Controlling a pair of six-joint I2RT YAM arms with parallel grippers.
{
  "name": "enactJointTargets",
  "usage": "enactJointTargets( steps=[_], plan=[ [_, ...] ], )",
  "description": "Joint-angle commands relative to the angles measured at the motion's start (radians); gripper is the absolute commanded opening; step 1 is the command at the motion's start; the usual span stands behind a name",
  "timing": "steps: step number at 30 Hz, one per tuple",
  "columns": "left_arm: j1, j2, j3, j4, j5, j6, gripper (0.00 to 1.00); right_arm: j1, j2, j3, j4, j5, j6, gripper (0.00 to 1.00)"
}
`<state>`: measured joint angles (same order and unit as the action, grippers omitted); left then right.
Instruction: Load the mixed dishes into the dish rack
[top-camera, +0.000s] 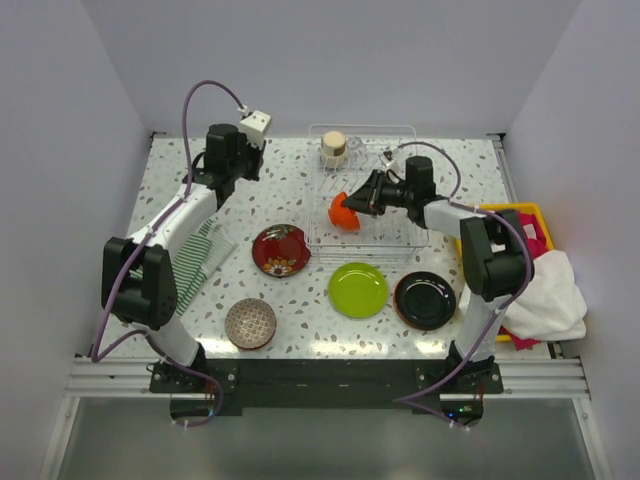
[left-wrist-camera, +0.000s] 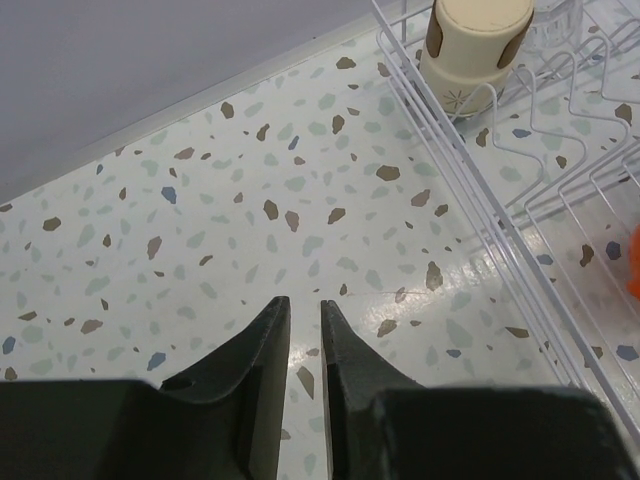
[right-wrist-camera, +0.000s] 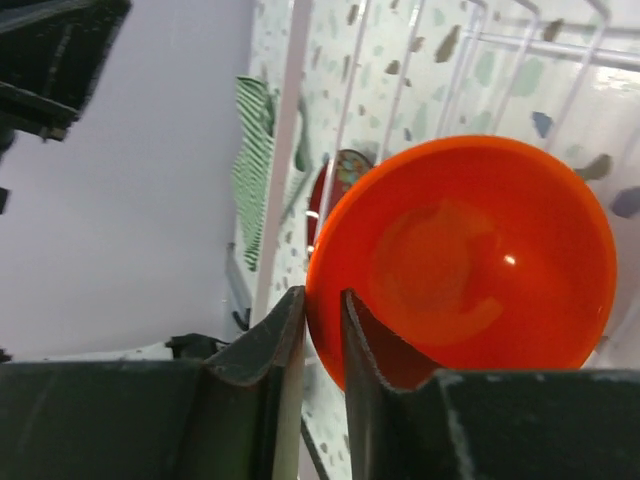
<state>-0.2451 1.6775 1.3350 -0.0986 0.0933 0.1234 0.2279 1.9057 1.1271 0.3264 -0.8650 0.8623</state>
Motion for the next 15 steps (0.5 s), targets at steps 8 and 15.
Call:
enactJointTargets(
  steps=[8,15],
  plan=[
    [-0.005,0.019,-0.028,0.082,0.026,-0.033,0.25,-0.099,-0.089,0.079,-0.513,0.139,-0.399,0.00],
    [-0.005,0.018,-0.037,0.112,0.039,-0.030,0.25,-0.108,-0.108,0.089,-0.497,0.112,-0.384,0.00]
  ],
)
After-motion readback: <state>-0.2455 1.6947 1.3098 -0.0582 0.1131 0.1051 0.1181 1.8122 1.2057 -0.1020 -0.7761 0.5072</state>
